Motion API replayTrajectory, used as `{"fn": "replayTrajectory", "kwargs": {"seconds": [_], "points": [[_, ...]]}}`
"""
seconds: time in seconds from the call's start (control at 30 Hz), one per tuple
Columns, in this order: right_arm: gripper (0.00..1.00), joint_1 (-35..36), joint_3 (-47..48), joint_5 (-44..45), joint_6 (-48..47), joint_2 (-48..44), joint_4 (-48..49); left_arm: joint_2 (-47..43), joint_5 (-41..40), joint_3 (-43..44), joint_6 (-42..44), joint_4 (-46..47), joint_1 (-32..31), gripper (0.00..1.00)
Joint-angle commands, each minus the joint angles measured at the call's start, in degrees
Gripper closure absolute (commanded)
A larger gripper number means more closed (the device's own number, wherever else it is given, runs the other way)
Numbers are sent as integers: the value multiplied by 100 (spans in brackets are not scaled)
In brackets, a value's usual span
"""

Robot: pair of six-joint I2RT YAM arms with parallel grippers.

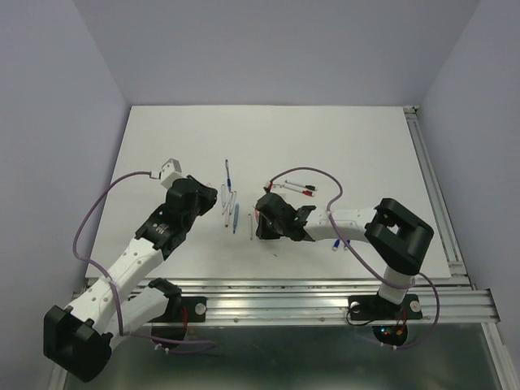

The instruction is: Open the pen caps

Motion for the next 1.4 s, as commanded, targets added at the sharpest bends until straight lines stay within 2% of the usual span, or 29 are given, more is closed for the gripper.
{"fn": "replayTrajectory", "kwargs": {"seconds": [0.0, 0.1, 0.13, 0.27, 0.33, 0.63, 0.7, 0.8, 0.87, 0.9, 1.07, 1.37], "points": [[91, -13, 562, -124, -126, 247, -143, -196, -117, -76, -2, -194, -21, 100], [82, -13, 606, -309, -47, 370, -107, -196, -117, -76, -11, -238, -21, 100], [76, -13, 632, -327, -21, 397, -107, -196, -117, -76, -11, -230, -21, 100], [71, -22, 720, -380, 32, 467, -195, -161, -99, -67, -2, -238, -21, 100], [63, -22, 764, -371, 24, 467, -230, -135, -73, -50, 7, -230, -21, 100], [52, -22, 721, -178, 41, 178, -380, 23, 155, 47, 77, -151, -29, 100], [32, -13, 686, 198, 67, -51, -564, 76, 357, 73, 147, -11, -29, 100], [21, -13, 563, 551, 111, -516, -792, 190, 524, 117, 156, 95, -134, 100], [11, -13, 344, 946, 173, -989, -907, 278, 525, 153, 156, 166, -231, 100], [1, -30, 195, 1261, 217, -1175, -951, 383, 516, 214, 147, 183, -345, 100], [0, -206, -324, 1870, 480, -2001, -1337, 857, 472, 460, 139, 385, -811, 100], [0, -1610, -1441, 2335, 1113, -3539, -2014, 2570, 454, 1558, 296, 465, -2093, 100]]}}
